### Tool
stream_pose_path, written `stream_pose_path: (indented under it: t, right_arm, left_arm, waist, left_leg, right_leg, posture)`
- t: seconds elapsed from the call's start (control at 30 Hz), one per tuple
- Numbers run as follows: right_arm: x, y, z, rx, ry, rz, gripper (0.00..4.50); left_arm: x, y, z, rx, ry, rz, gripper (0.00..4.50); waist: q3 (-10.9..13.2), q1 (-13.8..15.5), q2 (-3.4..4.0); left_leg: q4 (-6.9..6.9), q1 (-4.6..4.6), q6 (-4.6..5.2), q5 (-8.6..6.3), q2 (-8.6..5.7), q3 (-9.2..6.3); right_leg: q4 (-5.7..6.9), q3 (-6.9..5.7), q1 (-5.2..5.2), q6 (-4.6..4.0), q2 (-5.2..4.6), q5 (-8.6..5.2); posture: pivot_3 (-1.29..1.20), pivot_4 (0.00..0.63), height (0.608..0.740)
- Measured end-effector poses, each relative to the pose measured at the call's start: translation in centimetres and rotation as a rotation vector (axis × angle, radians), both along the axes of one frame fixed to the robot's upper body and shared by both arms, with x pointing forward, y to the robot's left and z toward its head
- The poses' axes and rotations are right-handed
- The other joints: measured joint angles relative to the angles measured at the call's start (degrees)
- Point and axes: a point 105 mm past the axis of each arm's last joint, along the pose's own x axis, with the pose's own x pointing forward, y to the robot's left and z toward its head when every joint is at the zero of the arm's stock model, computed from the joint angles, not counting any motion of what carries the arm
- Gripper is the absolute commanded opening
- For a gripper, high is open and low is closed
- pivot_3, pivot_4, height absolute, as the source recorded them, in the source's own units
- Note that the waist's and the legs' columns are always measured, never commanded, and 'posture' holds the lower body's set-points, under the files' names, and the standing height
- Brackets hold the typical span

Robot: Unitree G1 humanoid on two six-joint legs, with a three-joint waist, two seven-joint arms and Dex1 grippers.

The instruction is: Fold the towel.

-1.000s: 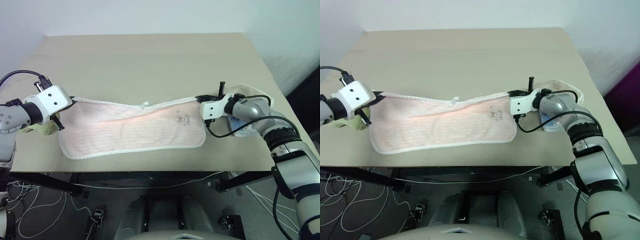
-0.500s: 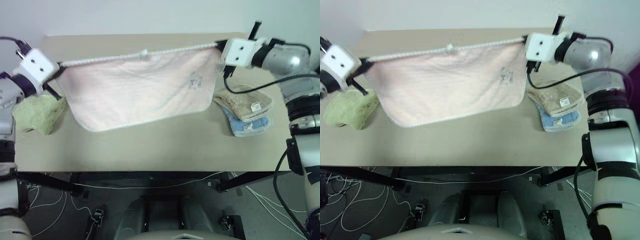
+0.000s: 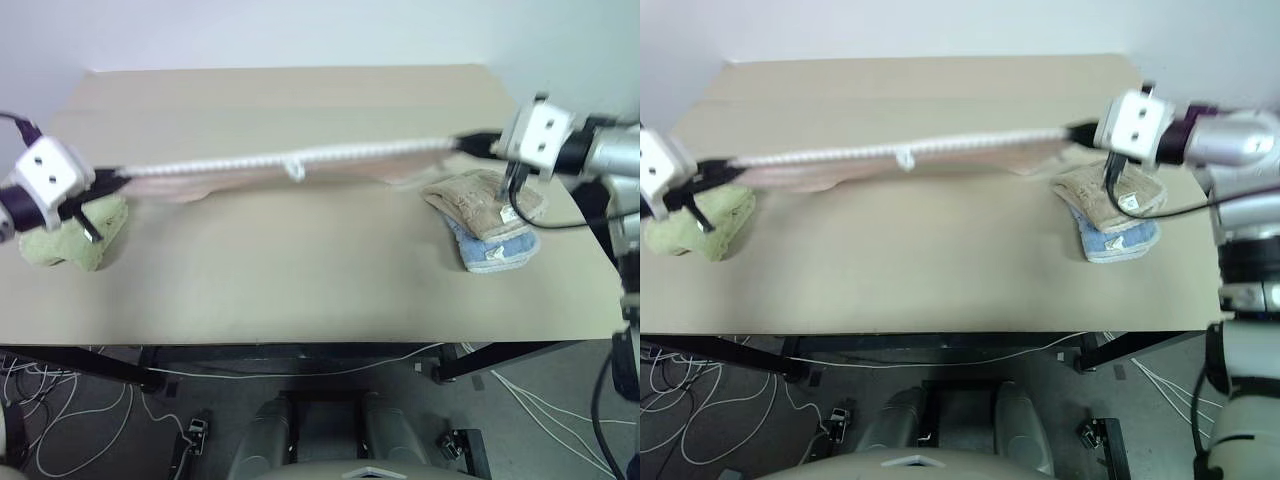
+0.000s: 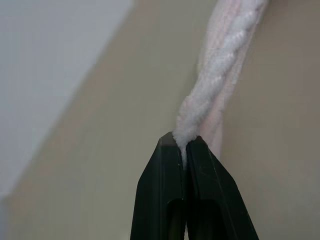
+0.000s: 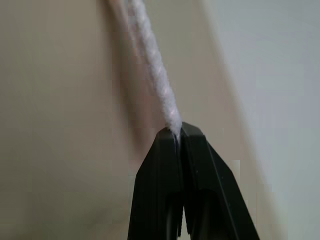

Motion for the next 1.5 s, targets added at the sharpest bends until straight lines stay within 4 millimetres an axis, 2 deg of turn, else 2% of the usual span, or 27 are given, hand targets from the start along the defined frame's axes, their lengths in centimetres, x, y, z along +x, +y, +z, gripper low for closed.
stream_pose_path:
  t: [0.1, 0.2, 0.33, 0.5, 0.6, 0.7, 0.8, 1.2, 1.5]
  right_arm:
    - [-3.3, 0.5, -2.2, 0.012, 0.169, 0.051, 0.04]
    - [-5.7, 0.9, -4.1, 0.027, 0.332, 0.075, 0.04]
    - [-8.6, 0.8, -5.1, 0.021, 0.493, 0.092, 0.04]
    - [-11.0, 1.5, -5.9, 0.053, 0.629, 0.137, 0.04]
    - [-11.2, 1.5, -6.1, 0.056, 0.654, 0.138, 0.04]
    - [-10.5, 1.5, -6.0, 0.042, 0.631, 0.131, 0.04]
    - [-8.8, 1.6, -5.7, 0.049, 0.577, 0.121, 0.04]
    - [-0.9, 0.7, -7.7, 0.032, 0.483, -0.017, 0.04]
    - [2.6, 0.5, -9.3, 0.009, 0.425, -0.09, 0.04]
  left_arm:
    - [-2.4, 0.7, -1.6, 0.031, 0.12, -0.001, 0.0]
    - [-3.8, 0.7, -3.2, 0.024, 0.209, -0.008, 0.0]
    - [-5.2, 0.6, -3.5, -0.007, 0.266, -0.029, 0.0]
    - [-6.4, 0.1, -4.3, -0.047, 0.349, -0.057, 0.0]
    - [-6.8, -0.2, -4.8, -0.079, 0.391, -0.067, 0.0]
    - [-6.8, -0.7, -4.9, -0.089, 0.394, -0.081, 0.0]
    - [-6.0, -1.2, -5.3, -0.083, 0.396, -0.096, 0.0]
    - [2.4, 0.1, -4.7, -0.06, 0.2, 0.058, 0.0]
    - [5.4, -0.1, -7.5, 0.027, 0.201, 0.109, 0.0]
  waist:
    - [0.0, 0.09, 0.01]
    - [0.0, 0.24, 0.01]
    - [0.0, 0.45, 0.01]
    - [0.0, 0.51, 0.0]
    - [-0.01, 0.53, -0.01]
    - [-0.01, 0.6, -0.01]
    - [-0.01, 0.64, -0.01]
    - [-0.01, 1.49, -0.03]
    - [-0.01, 1.27, -0.03]
  left_leg:
    - [-0.06, 0.0, 0.03, -0.02, 0.0, 0.0]
    - [-0.02, 0.06, 0.03, -0.02, 0.0, -0.01]
    - [-0.04, 0.09, 0.04, -0.03, 0.0, 0.0]
    - [-0.05, 0.11, 0.03, -0.03, 0.01, -0.01]
    - [-0.05, 0.11, 0.03, -0.03, 0.02, -0.01]
    - [-0.04, 0.11, 0.03, -0.03, 0.02, 0.0]
    - [-0.04, 0.15, 0.02, -0.03, 0.02, 0.0]
    - [0.02, 0.06, 0.01, -0.02, -0.08, 0.03]
    - [0.03, 0.03, 0.01, 0.0, -0.09, 0.04]
  right_leg:
    - [-0.1, 0.0, 0.03, 0.0, -0.04, 0.0]
    - [-0.08, -0.02, 0.1, 0.0, -0.05, 0.0]
    - [-0.16, -0.03, 0.15, -0.01, -0.08, -0.01]
    - [-0.18, -0.03, 0.18, -0.01, -0.09, -0.01]
    - [-0.19, -0.04, 0.18, -0.01, -0.09, -0.01]
    - [-0.2, -0.04, 0.19, -0.01, -0.1, -0.01]
    - [-0.2, -0.04, 0.22, -0.01, -0.1, 0.0]
    - [-0.12, -0.07, 0.07, 0.01, 0.03, 0.01]
    - [-0.02, -0.06, 0.0, 0.02, 0.08, 0.01]
  posture:
    - [0.0, 0.15, 0.74]
    - [0.0, 0.15, 0.74]
    - [0.0, 0.15, 0.74]
    - [0.0, 0.15, 0.74]
    - [0.0, 0.15, 0.74]
    - [0.0, 0.15, 0.74]
    - [0.0, 0.15, 0.74]
    - [0.0, 0.15, 0.74]
    - [0.0, 0.15, 0.74]
